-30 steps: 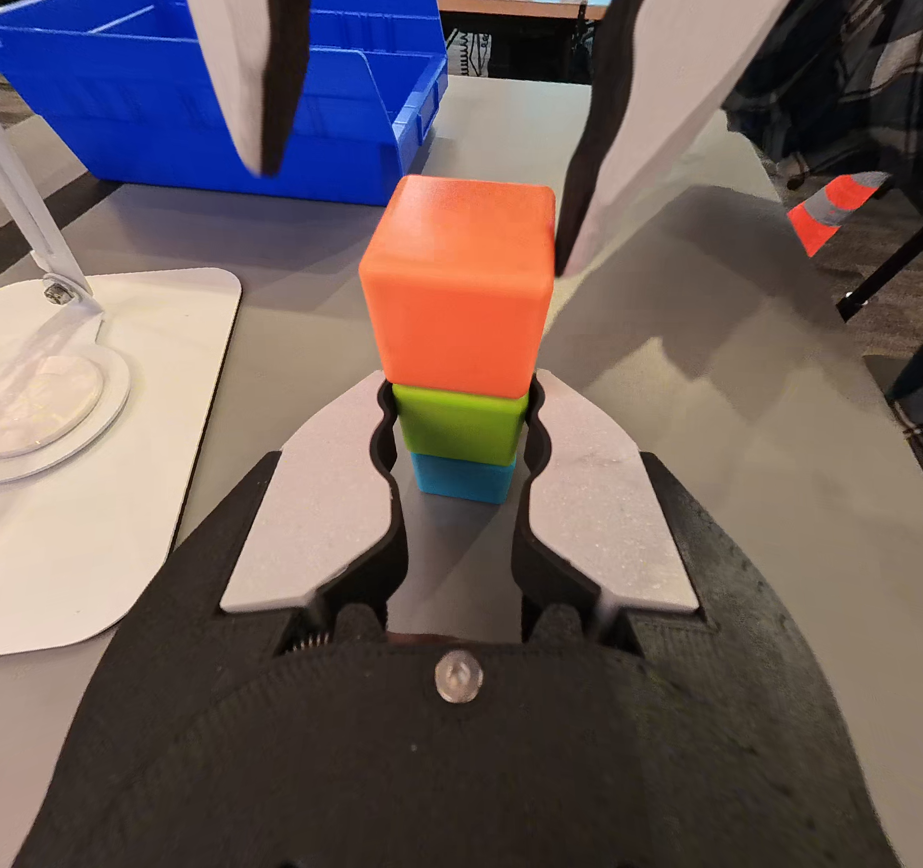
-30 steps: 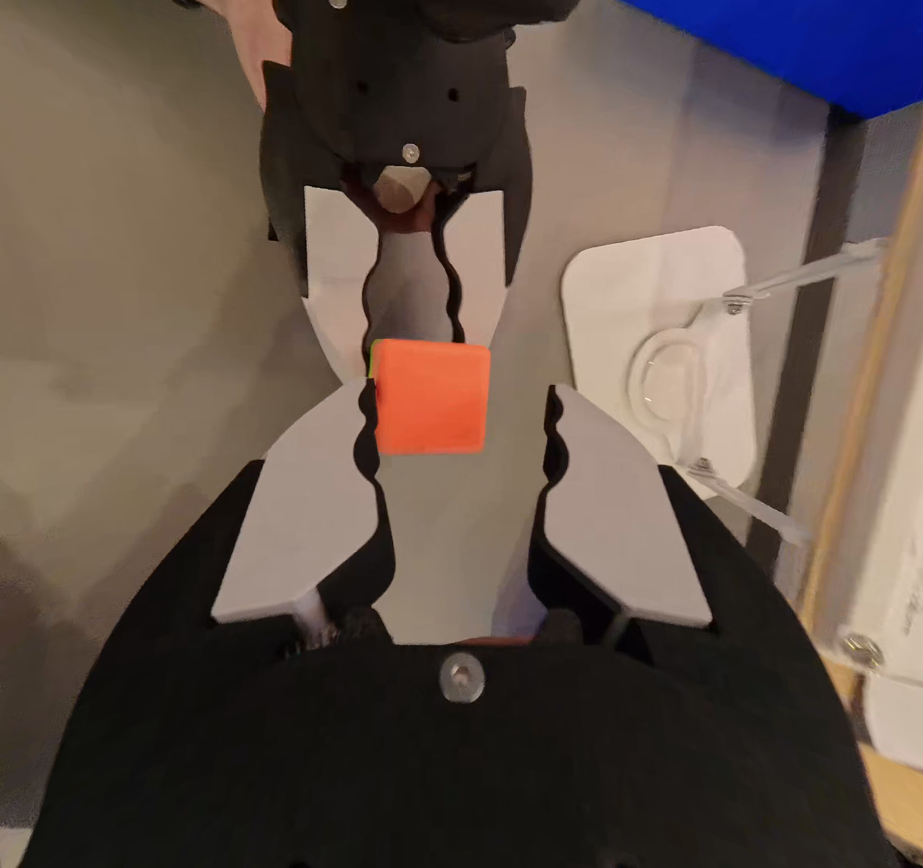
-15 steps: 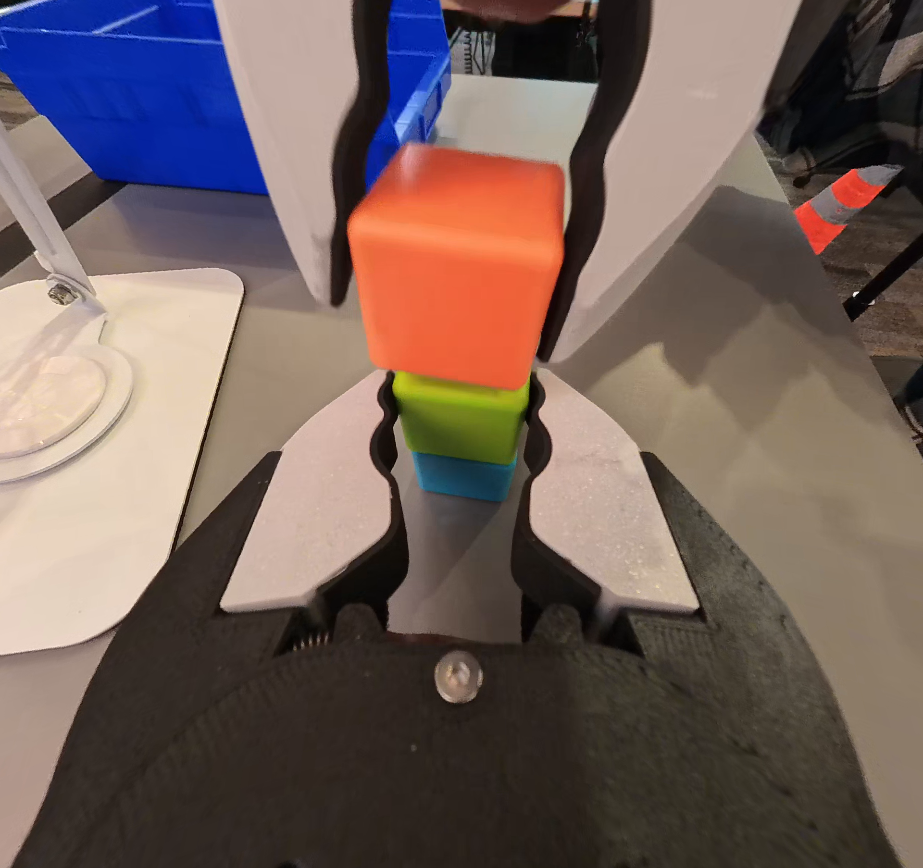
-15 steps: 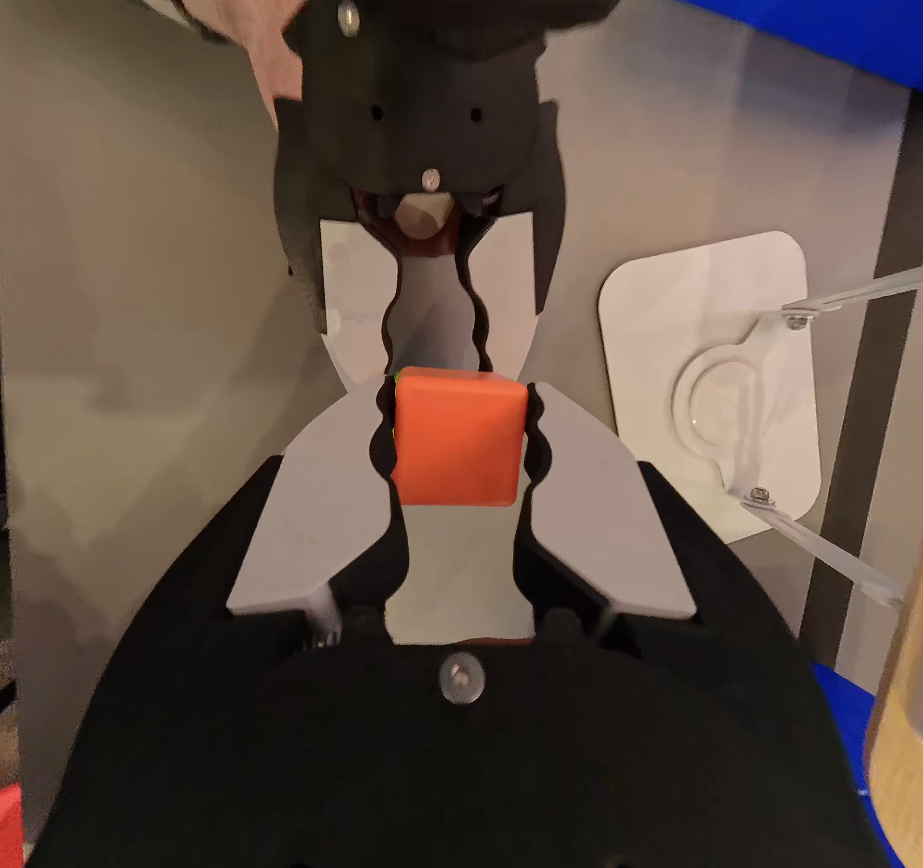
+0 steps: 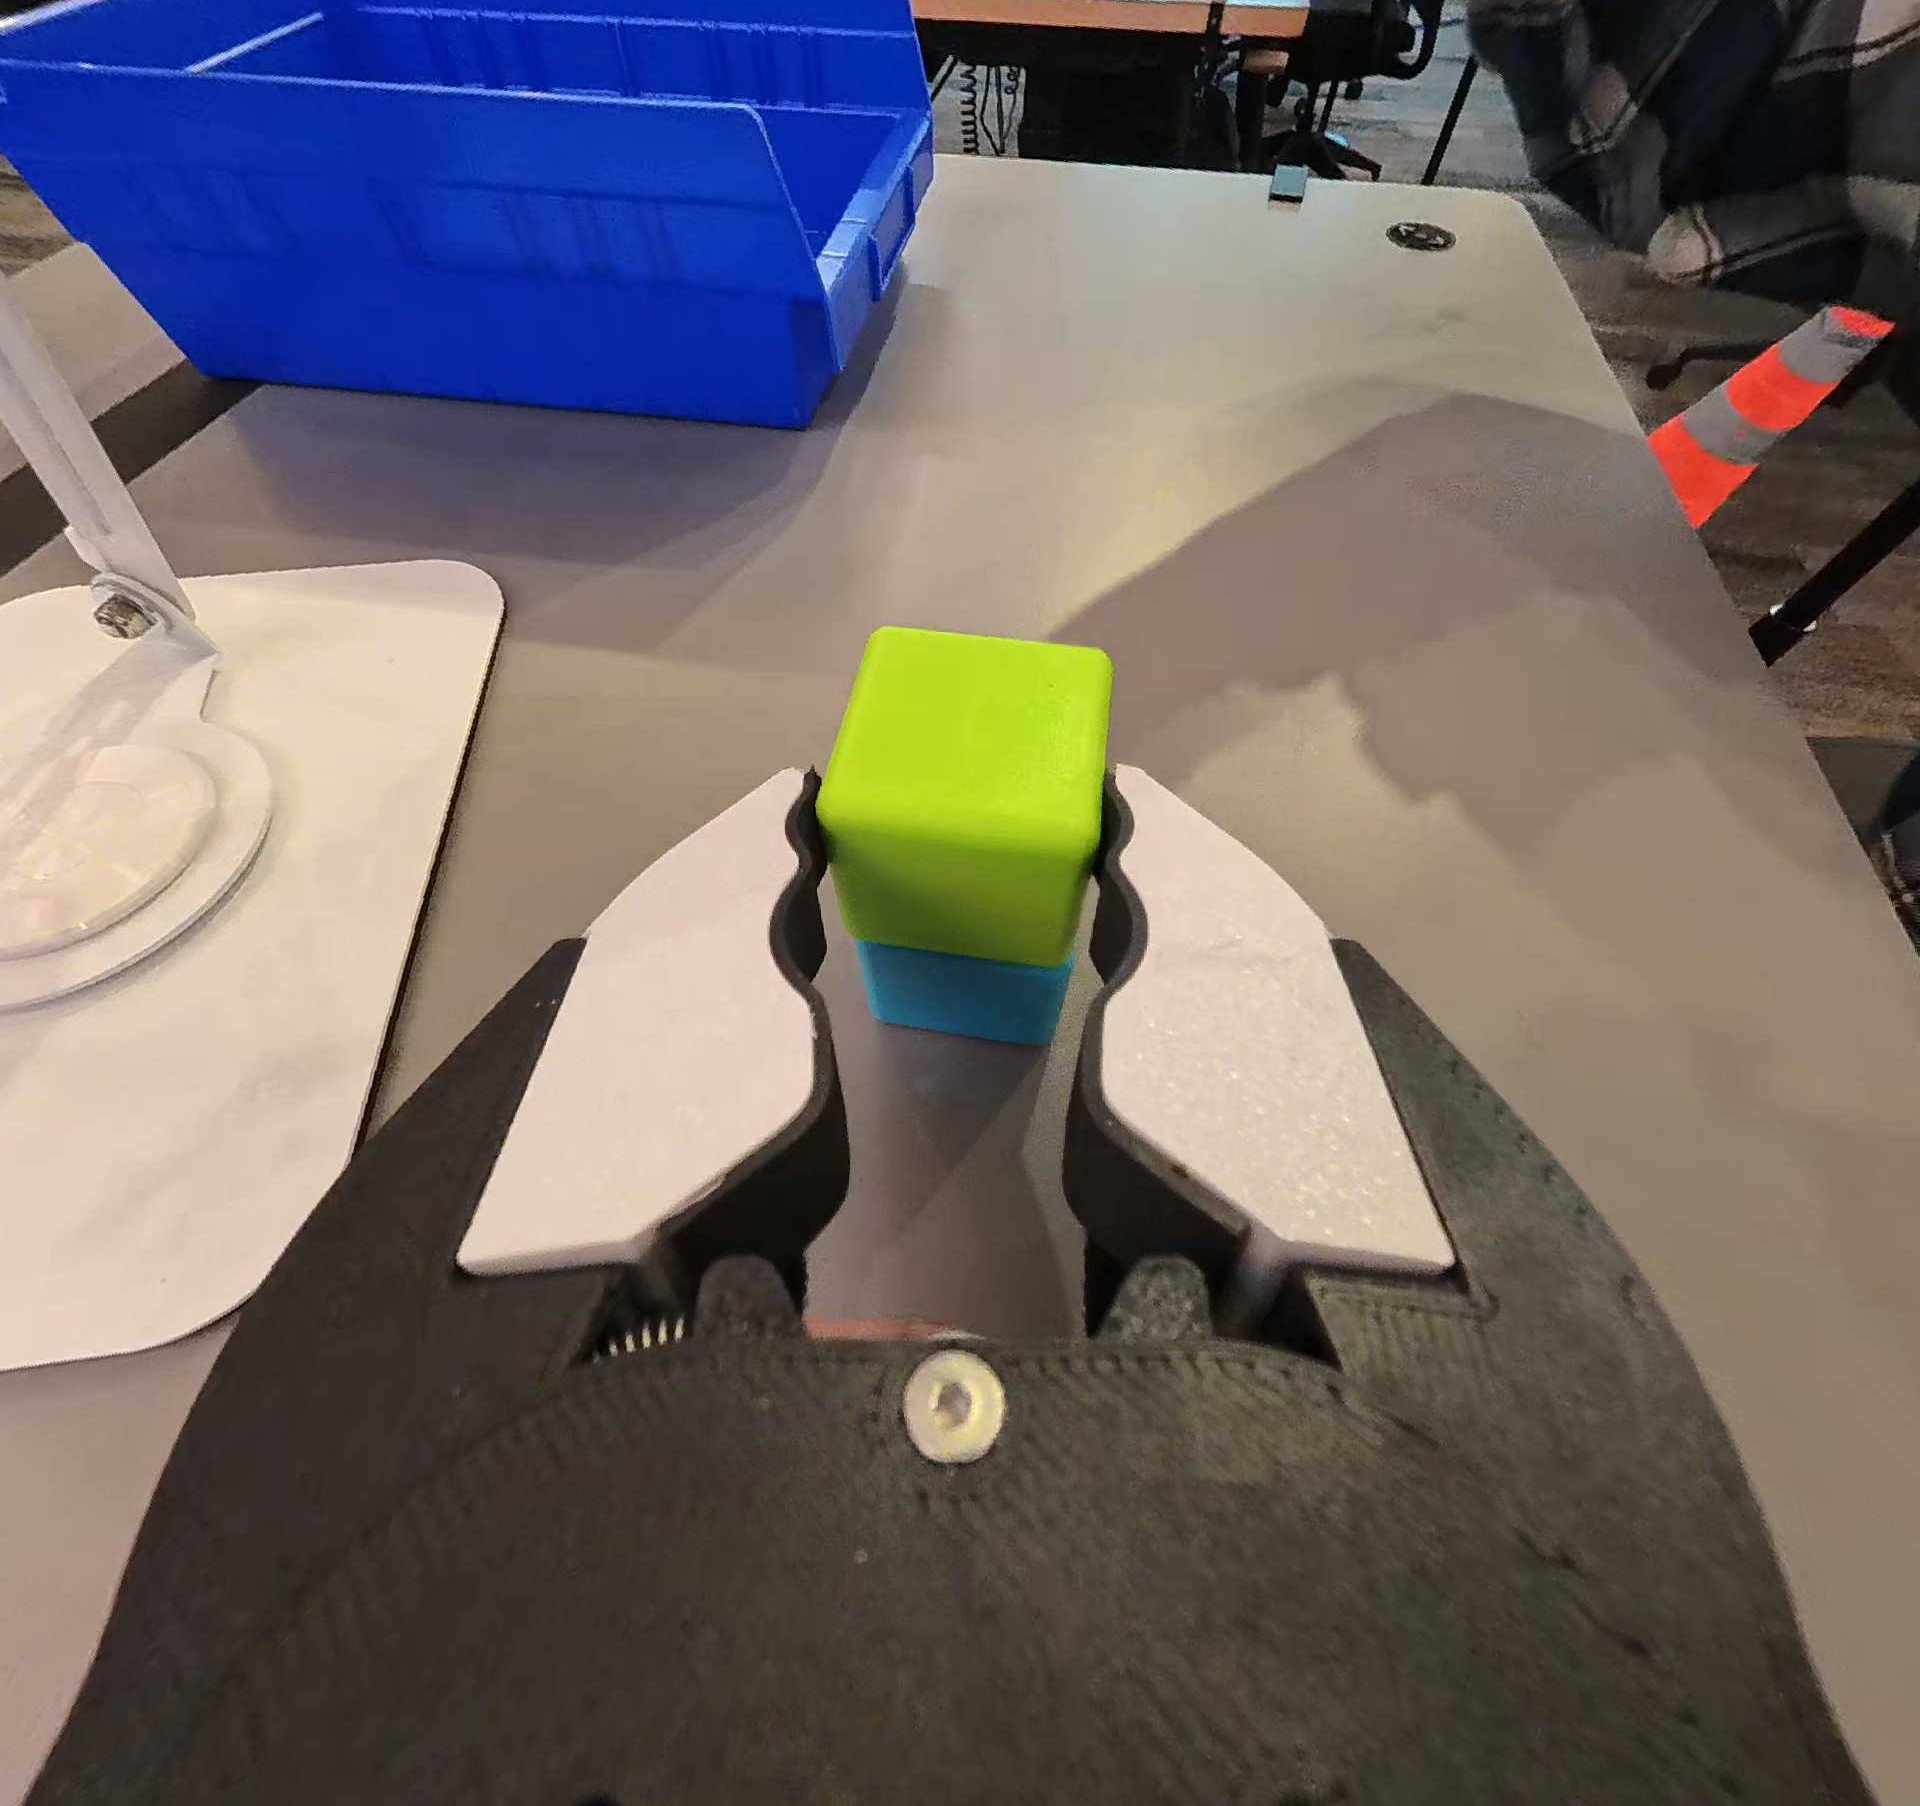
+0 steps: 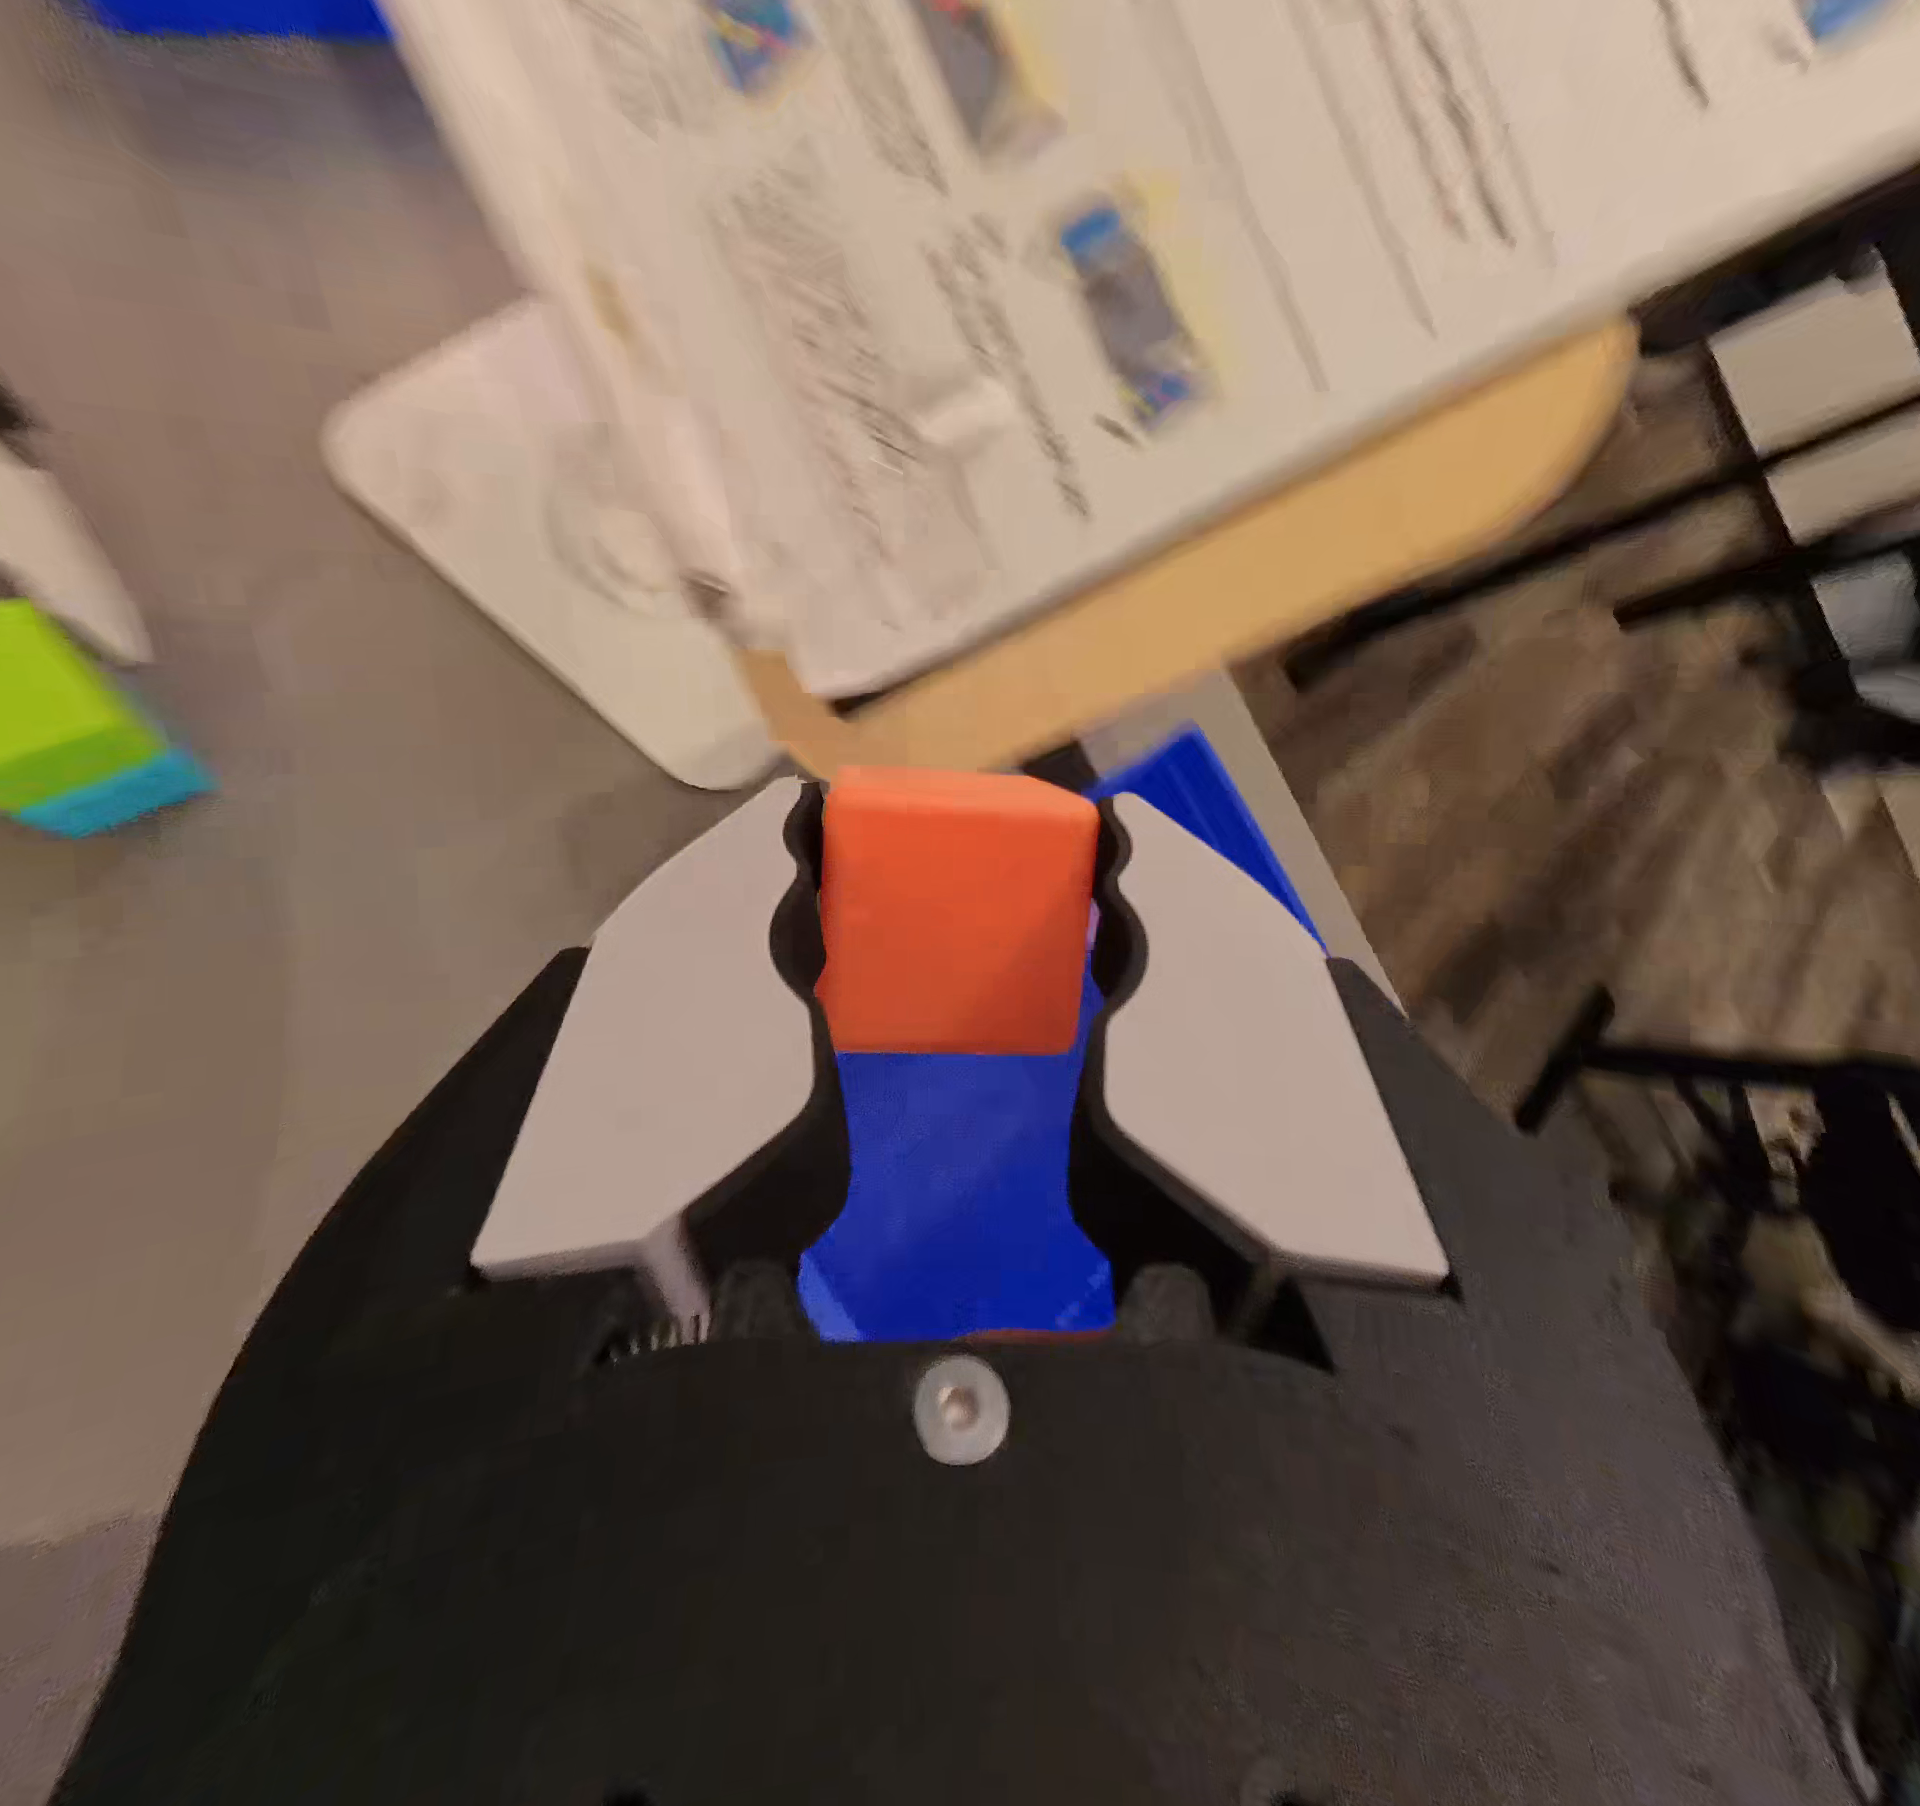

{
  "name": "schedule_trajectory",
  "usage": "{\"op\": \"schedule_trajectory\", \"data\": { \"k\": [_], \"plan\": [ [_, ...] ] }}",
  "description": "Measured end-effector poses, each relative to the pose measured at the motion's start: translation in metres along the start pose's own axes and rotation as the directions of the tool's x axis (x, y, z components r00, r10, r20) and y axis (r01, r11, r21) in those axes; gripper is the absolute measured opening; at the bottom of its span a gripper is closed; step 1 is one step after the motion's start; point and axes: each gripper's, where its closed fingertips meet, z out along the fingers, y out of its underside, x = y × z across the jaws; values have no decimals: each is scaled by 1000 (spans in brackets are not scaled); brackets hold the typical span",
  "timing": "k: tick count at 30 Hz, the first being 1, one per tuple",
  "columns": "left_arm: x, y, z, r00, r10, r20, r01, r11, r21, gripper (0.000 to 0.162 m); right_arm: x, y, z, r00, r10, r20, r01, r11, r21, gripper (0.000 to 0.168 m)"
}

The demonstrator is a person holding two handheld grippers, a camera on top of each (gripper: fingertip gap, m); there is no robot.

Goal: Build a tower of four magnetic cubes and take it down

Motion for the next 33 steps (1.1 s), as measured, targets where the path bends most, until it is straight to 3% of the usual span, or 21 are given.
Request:
{"op": "schedule_trajectory", "data": {
  "k": [5, 12, 15, 23, 33],
  "plan": [
    [0, 0, 0, 1000, 1, -1, -1, 1000, 0, 49, 72, 76, 30, 979, 149, -140, -169, 975, -145, 51],
    [0, 0, 0, 1000, 2, -2, -2, 1000, 0, 49, 100, 160, 92, 942, 295, -158, -328, 904, -273, 51],
    [0, 0, 0, 1000, 3, -3, -3, 1000, 0, 49, 108, 192, 115, 937, 285, -200, -340, 872, -351, 51],
    [0, 0, 0, 1000, 4, -3, -4, 1000, 0, 49, 111, 246, 167, 898, 389, -206, -440, 787, -433, 51],
    [1, 0, 1, 1000, 5, -5, -5, 1000, 0, 49, 106, 254, 197, 863, 466, -196, -500, 723, -477, 51]
  ]
}}
